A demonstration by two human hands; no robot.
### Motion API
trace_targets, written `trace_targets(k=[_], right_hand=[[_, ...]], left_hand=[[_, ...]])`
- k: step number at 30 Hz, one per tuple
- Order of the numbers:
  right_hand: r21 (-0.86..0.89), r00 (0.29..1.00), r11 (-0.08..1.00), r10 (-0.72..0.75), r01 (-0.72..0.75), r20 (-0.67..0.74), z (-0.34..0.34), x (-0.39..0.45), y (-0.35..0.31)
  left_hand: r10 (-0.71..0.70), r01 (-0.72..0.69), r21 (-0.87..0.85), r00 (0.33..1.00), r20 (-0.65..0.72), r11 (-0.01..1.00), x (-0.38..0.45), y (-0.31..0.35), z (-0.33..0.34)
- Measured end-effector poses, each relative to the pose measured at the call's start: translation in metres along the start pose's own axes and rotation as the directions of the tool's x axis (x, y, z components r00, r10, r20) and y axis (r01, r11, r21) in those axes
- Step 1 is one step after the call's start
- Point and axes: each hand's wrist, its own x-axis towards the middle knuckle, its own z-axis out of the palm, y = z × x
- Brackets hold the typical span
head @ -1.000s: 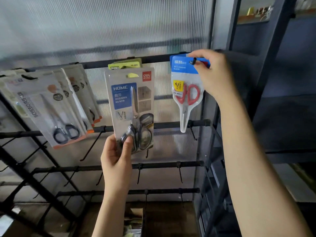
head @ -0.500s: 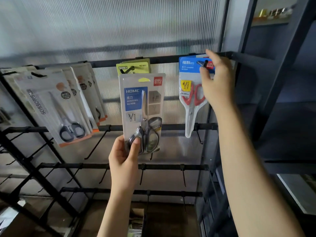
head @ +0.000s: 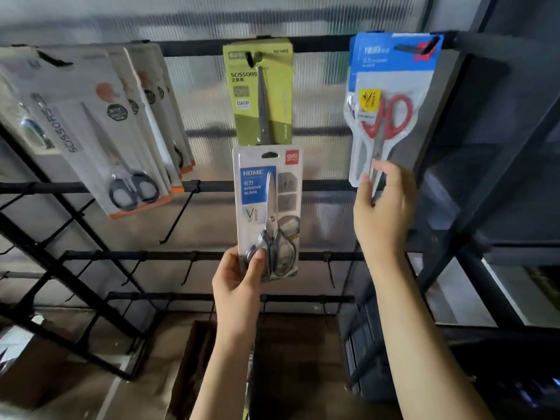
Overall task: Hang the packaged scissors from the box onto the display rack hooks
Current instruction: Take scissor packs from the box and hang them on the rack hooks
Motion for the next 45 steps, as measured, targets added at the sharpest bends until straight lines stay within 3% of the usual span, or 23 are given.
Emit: trace_targets(k=[5, 10, 16, 21, 28, 38, 41, 45], right_hand=[[-0.056, 0.979, 0.995, 0.092, -0.083, 0.184, 0.011, -0.049, -0.011], [-0.062, 0.879, 0.952, 0.3, -0.299, 0.37, 0.015, -0.092, -0.027], [-0.11, 0.832, 0.917, 0.394, -0.383, 0.39, 0.002, -0.11, -0.027], [-0.123, 0.843, 0.896, 0.442, -0.426, 0.307, -0.029, -0.11, 0.003], [-0.004, 0.758, 0.843, 0.485, -0.537, 0.437, -0.063, -0.086, 0.034], [0.038, 0.703, 0.771, 0.558, -0.636, 0.441, -0.044, -0.058, 0.092], [0.042, 0.663, 0.733, 0.586, -0.678, 0.467, -0.036, -0.055, 0.106], [0.06, 0.675, 0.732, 0.589, -0.678, 0.445, -0.029, -0.047, 0.12]], left_hand=[[-0.085, 0.085, 0.019, 0.996, 0.038, 0.996, -0.003, -0.008, -0.036], [-0.199, 0.19, 0.067, 0.964, 0.174, 0.98, 0.001, -0.014, -0.07], [-0.366, 0.321, 0.191, 0.881, 0.3, 0.928, -0.01, -0.042, -0.071], [-0.434, 0.383, 0.205, 0.818, 0.379, 0.901, -0.026, -0.064, -0.042], [-0.422, 0.343, 0.252, 0.795, 0.435, 0.905, -0.041, -0.086, 0.018], [-0.433, 0.285, 0.437, 0.854, 0.288, 0.853, -0.022, -0.116, 0.062], [-0.43, 0.258, 0.49, 0.858, 0.28, 0.833, -0.017, -0.122, 0.071], [-0.414, 0.211, 0.537, 0.862, 0.291, 0.817, -0.01, -0.125, 0.087]])
